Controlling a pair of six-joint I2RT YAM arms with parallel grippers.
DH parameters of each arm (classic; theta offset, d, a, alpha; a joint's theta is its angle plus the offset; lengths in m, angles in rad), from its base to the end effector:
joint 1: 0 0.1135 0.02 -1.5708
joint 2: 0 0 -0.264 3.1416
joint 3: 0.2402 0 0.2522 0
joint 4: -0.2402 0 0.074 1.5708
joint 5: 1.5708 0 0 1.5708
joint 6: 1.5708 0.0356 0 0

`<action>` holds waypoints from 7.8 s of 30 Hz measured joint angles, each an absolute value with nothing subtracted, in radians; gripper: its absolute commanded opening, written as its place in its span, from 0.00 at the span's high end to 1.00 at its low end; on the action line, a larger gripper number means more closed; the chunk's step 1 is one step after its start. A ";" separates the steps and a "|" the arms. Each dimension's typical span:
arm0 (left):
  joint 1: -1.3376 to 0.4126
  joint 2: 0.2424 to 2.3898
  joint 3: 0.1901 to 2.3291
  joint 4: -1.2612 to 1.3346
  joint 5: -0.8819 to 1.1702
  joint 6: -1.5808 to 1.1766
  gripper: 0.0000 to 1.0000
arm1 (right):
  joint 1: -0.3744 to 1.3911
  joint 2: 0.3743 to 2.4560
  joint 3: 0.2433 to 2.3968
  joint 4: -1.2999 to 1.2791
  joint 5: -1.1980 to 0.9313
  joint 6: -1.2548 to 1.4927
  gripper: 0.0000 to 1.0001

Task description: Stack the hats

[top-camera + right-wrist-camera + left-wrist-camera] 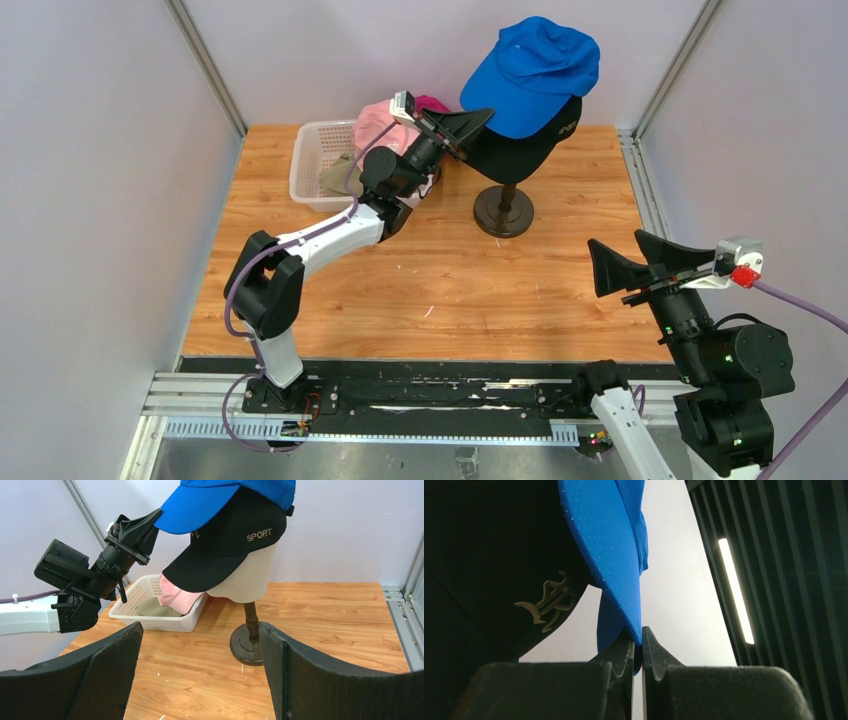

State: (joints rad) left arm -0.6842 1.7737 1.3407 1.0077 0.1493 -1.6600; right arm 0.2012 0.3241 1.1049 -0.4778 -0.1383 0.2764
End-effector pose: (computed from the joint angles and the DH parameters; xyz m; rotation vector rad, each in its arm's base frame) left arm 0.3162 -0.2648 0.3831 -0.4376 1.1942 -2.1720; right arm 0.0047 0.0060 0.4452 -0.0724 1.2846 0.4984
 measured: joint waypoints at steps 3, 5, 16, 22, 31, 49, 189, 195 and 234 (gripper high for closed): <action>-0.684 1.774 1.328 1.032 0.149 -1.665 1.00 | 0.201 0.324 1.103 -0.478 -0.139 0.276 0.14; -0.684 1.774 1.320 1.045 0.149 -1.669 1.00 | 0.201 0.324 1.101 -0.478 -0.138 0.276 0.14; -0.684 1.774 1.237 1.125 0.149 -1.702 1.00 | 0.201 0.324 1.100 -0.478 -0.138 0.276 0.14; -0.685 1.774 1.202 1.159 0.147 -1.714 1.00 | 0.201 0.324 1.100 -0.478 -0.138 0.276 0.14; -0.690 1.778 1.147 1.246 0.144 -1.737 1.00 | 0.201 0.325 1.092 -0.478 -0.138 0.276 0.14; -0.691 1.822 1.097 1.320 0.153 -1.769 1.00 | 0.201 0.325 1.077 -0.477 -0.138 0.276 0.14; -0.326 1.823 1.415 -0.018 -0.336 -0.607 0.18 | 0.201 0.617 0.840 -0.309 -0.311 0.241 0.12; -0.292 1.970 1.554 -0.004 -0.289 -0.601 0.32 | 0.201 0.623 0.840 -0.294 -0.310 0.234 0.12; -0.261 1.984 1.465 0.064 -0.165 -0.659 0.79 | 0.202 0.640 0.823 -0.282 -0.302 0.223 0.12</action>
State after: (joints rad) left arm -0.2611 1.9839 1.4654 0.0643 -0.1650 -0.6590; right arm 0.2016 0.6399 0.8230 -0.2817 -0.3023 0.2234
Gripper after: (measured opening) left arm 0.383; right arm 0.883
